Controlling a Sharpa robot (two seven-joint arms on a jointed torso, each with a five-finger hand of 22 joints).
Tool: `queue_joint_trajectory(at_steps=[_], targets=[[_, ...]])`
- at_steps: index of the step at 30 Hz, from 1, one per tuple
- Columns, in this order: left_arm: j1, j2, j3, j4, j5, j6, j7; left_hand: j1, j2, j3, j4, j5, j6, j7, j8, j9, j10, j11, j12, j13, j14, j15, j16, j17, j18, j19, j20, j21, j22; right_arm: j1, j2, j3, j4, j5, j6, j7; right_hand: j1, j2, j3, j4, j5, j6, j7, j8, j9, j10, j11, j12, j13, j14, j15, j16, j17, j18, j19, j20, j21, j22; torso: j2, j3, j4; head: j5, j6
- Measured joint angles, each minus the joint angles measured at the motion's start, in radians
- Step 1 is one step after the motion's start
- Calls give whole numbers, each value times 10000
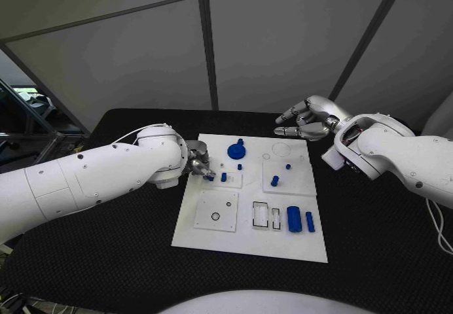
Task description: Assemble the parts on the task board
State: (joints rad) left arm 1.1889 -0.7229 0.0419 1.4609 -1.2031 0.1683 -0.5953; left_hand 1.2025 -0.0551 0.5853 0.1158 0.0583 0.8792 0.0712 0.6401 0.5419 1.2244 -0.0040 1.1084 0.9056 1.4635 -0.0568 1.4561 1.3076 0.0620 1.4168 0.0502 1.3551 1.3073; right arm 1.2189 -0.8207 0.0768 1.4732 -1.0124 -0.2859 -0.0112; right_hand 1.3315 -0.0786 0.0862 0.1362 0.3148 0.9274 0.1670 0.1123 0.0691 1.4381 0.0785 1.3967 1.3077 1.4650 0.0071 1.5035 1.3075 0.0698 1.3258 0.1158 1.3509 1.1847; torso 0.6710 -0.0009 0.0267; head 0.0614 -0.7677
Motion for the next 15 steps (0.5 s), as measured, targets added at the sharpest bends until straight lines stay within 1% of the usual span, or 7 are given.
queue_joint_trajectory(at_steps=[15], targets=[[11, 27, 7, -29, -11, 73, -5, -1, 0, 0, 0, -3, 0, 1, 36, -31, 24, 5, 0, 9, 0, 0, 0, 0, 0, -1, 1, 0, 0, 0, -9, 0, 8, 0, 11, 0, 0, 0, 0, 0, 0, 0, 0, 0, 0, 0, 0, 0, 0, 0, 0, 0, -1, 0, 0, 0, 0, 0, 4, 1, 0, 12, -12]])
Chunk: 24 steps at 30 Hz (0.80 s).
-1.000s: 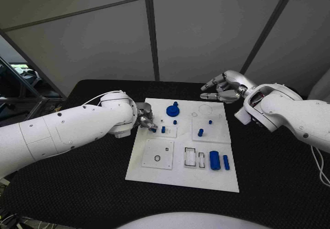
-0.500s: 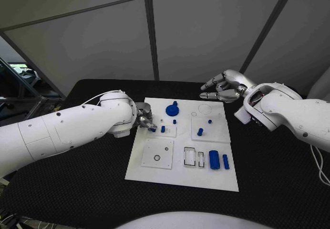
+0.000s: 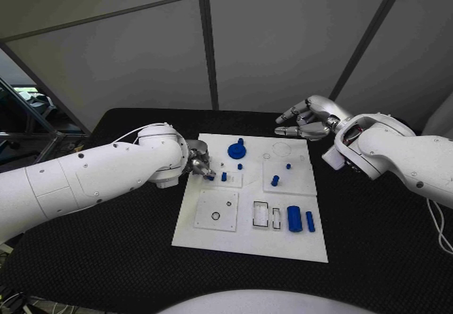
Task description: Assemble the parts on the task board
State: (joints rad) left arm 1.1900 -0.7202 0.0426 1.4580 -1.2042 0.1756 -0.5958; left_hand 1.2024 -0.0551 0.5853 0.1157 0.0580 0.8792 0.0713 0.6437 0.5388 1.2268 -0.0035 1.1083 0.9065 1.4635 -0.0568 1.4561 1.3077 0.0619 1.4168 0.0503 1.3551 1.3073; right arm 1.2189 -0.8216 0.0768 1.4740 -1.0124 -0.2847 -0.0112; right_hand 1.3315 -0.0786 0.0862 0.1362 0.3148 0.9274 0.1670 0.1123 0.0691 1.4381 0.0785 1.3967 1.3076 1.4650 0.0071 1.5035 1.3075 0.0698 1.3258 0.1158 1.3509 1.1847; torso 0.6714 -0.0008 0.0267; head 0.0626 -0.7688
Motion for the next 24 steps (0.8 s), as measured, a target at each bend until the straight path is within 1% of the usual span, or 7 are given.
queue_joint_trajectory(at_steps=[3, 6, 7, 11, 14, 19, 24], targets=[[1, 23, 0, -41, 0, 12, 0, -80, 57, 42, 40, -2, 0, 0, 1, 2, 1, 1, 0, 0, 0, 0, 26, 0, 0, 0, 0, 0, 0, 0, 0, 0, 3, 0, 1, 0, 0, 0, 0, 0, 0, 0, 0, 0, 0, 0, 0, 0, 0, 0, 0, 0, 0, 1, 0, 0, 0, 0, 0, 1, 0, 0, -7], [0, 47, -3, -95, 7, 35, -1, -404, -6, 148, 16, -2, 75, -74, 80, 25, 77, -71, 32, 6, 21, -21, 80, 0, 0, 0, 0, 49, 0, 0, 0, 0, 4, 0, 1, 0, 0, 0, 0, 0, 0, 0, 0, 0, 0, 0, 0, 0, 0, 0, 0, 0, 0, 0, 0, 0, 0, 0, 0, 2, 0, -8, -15], [-1, 59, -5, -112, 11, 38, -1, -557, -32, 347, -183, -3, 94, -93, 88, 40, 89, -81, 60, 17, 34, -34, 110, 0, 0, 21, -21, 49, 0, 0, 0, 0, 5, 0, 1, 0, 0, 0, 0, 0, 0, 0, 0, 0, 0, 0, 0, 0, 0, 0, 0, 0, 0, 0, 0, 0, 0, 0, 0, 2, 0, -11, -19], [-1, 102, -5, -183, 18, 40, -4, -993, -169, 606, -441, -3, 205, -194, 117, 4, 179, -141, 102, 68, 32, -40, 238, 0, 0, 64, -65, 108, 0, 0, -7, 0, 10, -1, 1, 0, 0, 0, 0, 0, 0, 0, 0, 0, 0, 0, 0, 0, 0, 0, 0, 0, 0, 0, 0, 0, 0, 0, 0, 2, -1, -21, -30], [-1, 127, -5, -230, 24, 40, -4, -1249, -234, 518, -354, -2, 329, -254, 128, -51, 270, -162, 141, 104, 36, -113, 351, 0, 1, 152, -80, 184, 0, 0, -13, 0, 13, -1, 1, 0, 0, 0, -28, 28, 0, 0, 0, 0, 0, 0, 0, 0, 0, 0, 0, 0, 0, 0, 0, 0, -39, -16, 0, 2, -2, -34, -34], [-4, 167, -11, -280, 28, 40, -6, -1544, -284, 311, -147, 1, 467, -287, 167, -117, 354, -215, 142, 143, 36, -115, 351, 0, 1, 199, -126, 239, 0, 0, -17, 0, 14, -1, 1, -1, 0, 0, -28, 28, 0, 0, 0, 0, 0, 0, 0, 0, 0, 0, 0, 0, 0, 0, 0, 0, -39, -17, 0, 2, -2, -43, -50], [-16, 201, -24, -299, 35, 48, -7, -1671, -330, 185, -110, 1, 557, -305, 150, -154, 426, -214, 186, 173, 15, -135, 351, 0, 1, 234, -162, 281, -1, 0, -11, 0, 9, -1, 1, -2, 0, 0, -28, 28, 0, 0, 0, 0, 0, 0, 0, 0, 0, 0, 0, 0, 0, 0, 0, 0, -39, -17, -1, 1, -2, -44, -58]])
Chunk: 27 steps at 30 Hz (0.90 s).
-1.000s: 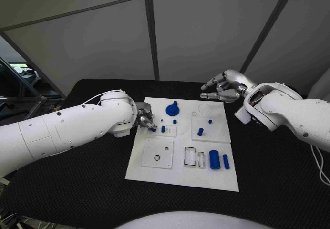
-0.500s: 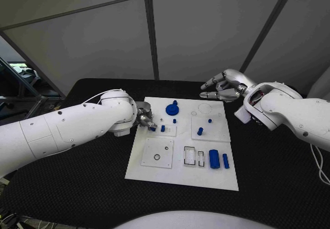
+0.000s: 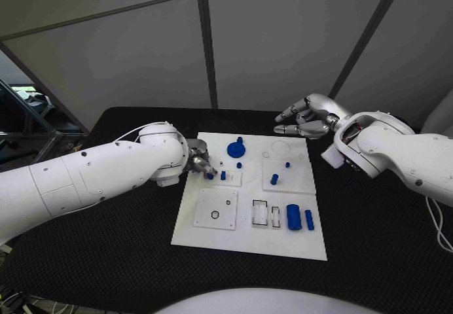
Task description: Assemble the parts on the task board
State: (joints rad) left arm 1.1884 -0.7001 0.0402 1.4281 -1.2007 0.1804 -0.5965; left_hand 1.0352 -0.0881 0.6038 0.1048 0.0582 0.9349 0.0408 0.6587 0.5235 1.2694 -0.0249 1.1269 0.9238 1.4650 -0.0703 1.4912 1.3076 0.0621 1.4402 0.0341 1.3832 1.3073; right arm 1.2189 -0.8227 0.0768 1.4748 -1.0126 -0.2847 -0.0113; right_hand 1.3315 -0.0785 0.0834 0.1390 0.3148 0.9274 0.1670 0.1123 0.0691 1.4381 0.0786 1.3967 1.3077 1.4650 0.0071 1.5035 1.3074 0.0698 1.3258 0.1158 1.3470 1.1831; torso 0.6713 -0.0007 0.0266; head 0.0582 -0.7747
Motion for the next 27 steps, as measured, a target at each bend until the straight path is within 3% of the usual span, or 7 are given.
queue_joint_trajectory(at_steps=[22, 27], targets=[[-19, 99, -16, -145, 12, 9, -26, -496, -123, -919, 343, -1, 231, -16, -65, -142, 124, -55, 41, 97, 22, -50, -1, 0, 1, 105, -36, 58, 0, 0, 5, 0, -11, 0, 0, 3, 0, 0, 0, -1, 0, 0, 0, 0, 0, 0, 0, 0, 0, 0, 0, 0, -1, 0, -37, -36, 0, -25, -7, 1, 0, -34, 10], [-24, 96, -17, -210, 12, 9, -31, -699, -198, -1441, 491, -2, 301, -16, -65, -183, 124, -55, 41, 122, 21, -50, -1, 0, 1, 111, -30, 58, 0, 0, 6, 0, -14, 0, 0, 4, 0, 0, 0, -1, 0, 0, 0, 0, 0, 0, 0, 0, 0, 0, 0, 0, -1, -1, -37, -36, 0, -36, -7, 1, 2, -44, 10]])
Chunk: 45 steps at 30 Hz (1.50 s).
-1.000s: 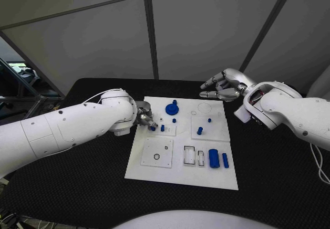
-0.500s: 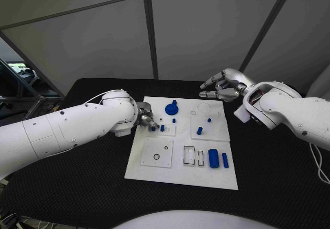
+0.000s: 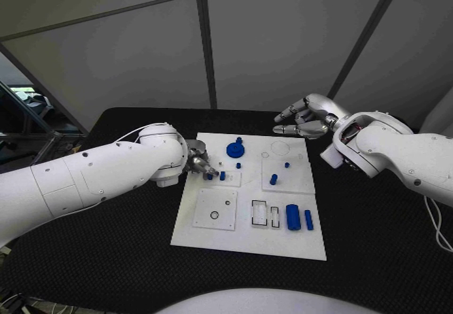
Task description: Assemble the parts on the task board
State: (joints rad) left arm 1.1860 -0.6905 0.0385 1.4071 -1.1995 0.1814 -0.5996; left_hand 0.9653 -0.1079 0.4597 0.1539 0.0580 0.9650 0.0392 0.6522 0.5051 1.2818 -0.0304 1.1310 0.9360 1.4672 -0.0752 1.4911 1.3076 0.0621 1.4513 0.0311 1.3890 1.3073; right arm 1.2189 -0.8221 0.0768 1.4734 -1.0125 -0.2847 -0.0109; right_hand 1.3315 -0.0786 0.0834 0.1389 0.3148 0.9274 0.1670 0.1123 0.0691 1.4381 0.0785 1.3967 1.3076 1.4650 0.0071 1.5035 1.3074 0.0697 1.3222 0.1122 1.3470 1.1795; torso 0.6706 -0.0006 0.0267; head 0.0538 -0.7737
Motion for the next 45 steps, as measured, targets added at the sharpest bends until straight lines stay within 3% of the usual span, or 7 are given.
queue_joint_trajectory(at_steps=[19, 28, 32, 35, 38, 40, 45], targets=[[-4, -56, 0, -18, -2, -387, -13, -152, -155, -2108, 795, 0, 72, -72, -45, -71, 61, -11, 33, 24, 0, 0, 0, 0, -1, 65, -6, 38, 0, 0, -4, 0, -2, -4, 0, -2, 0, 0, -32, 32, 0, 0, 0, 0, 0, 0, 0, -38, 0, 0, 0, -47, 0, 0, -35, 36, -42, -60, 4, -8, 11, -29, 0], [-12, -201, 59, 161, 60, -1302, 28, 508, 521, -2765, 1256, 597, -533, 219, -87, -95, -973, 218, -921, -1252, -20, 30, -383, 0, 0, -364, 120, -786, 5, 0, -57, 0, 5, -49, 0, -23, 0, 0, -32, 32, 0, 0, 0, 0, 0, -36, 37, -38, 0, 0, 0, -88, 0, 1, -35, 36, -42, -83, 7, -4, 9, -38, 15], [-12, -228, 127, 203, 135, -1827, 124, 1344, 702, -2744, 1158, 888, -1080, 422, -107, -142, -1946, 416, -1655, -2250, -19, 243, -912, 0, 13, -1002, 250, -1785, -162, -1, -58, 0, 1, -67, -1, -35, 0, 0, -32, 33, 0, 0, 0, 0, 0, -36, 37, -38, 0, 0, 0, -88, -1, 0, -35, 37, -42, -83, 6, -4, 8, -69, 25], [-9, -232, 148, 206, 224, -2225, 315, 1885, 739, -2604, 1017, 888, -1581, 640, -215, -226, -2679, 620, -2013, -2628, -113, 435, -1785, -8, 704, -1915, 394, -3225, -1128, -1, -58, 0, -2, -84, -1, -41, 0, 0, -32, 33, 0, 0, 0, 0, 0, -36, 36, -38, 0, 0, 0, -88, -1, 0, -35, 37, -42, -83, 5, -4, 8, -80, 32], [-7, -207, 157, 194, 362, -2541, 778, 2609, 563, -2381, 794, 887, -2245, 1027, -580, -550, -4005, 1051, -2675, -3044, -2207, 811, -4856, -2132, 753, -4060, 687, -6255, -3117, -1, -54, 0, -10, -95, -1, -45, 0, 0, -32, 32, 0, 0, 0, 0, 0, -36, 36, -38, 0, 0, 0, -88, -1, 1, -34, 36, -42, -83, 4, -2, 8, -101, 45], [-3, -162, 161, 192, 430, -2677, 1187, 3200, 306, -2259, 559, 887, -2564, 1204, -924, -872, -4856, 1208, -3197, -3398, -3760, 1094, -6615, -3437, 1247, -4892, 892, -7264, -3705, -1, -50, 0, -13, -99, -2, -47, -1, 1, -64, 64, 0, 0, 0, 0, 0, -36, 36, -38, 0, 0, 0, -88, -1, 0, -54, 17, -84, -93, 3, 1, 8, -121, 57], [4, 82, 120, 131, 337, -3021, 2606, 4269, -129, -2128, 152, 887, -2547, 1346, -1627, -1671, -5369, 1471, -4119, -4384, -4665, 1344, -7368, -4418, 1238, -5334, 1173, -8331, -4447, -1, -35, 0, -23, -109, -10, -49, -40, 40, -70, 70, 0, 0, 0, 0, 0, -75, -2, -116, 0, 0, 0, -142, -1, 0, -108, 40, -141, -166, 4, 1, -6, -185, 101]])
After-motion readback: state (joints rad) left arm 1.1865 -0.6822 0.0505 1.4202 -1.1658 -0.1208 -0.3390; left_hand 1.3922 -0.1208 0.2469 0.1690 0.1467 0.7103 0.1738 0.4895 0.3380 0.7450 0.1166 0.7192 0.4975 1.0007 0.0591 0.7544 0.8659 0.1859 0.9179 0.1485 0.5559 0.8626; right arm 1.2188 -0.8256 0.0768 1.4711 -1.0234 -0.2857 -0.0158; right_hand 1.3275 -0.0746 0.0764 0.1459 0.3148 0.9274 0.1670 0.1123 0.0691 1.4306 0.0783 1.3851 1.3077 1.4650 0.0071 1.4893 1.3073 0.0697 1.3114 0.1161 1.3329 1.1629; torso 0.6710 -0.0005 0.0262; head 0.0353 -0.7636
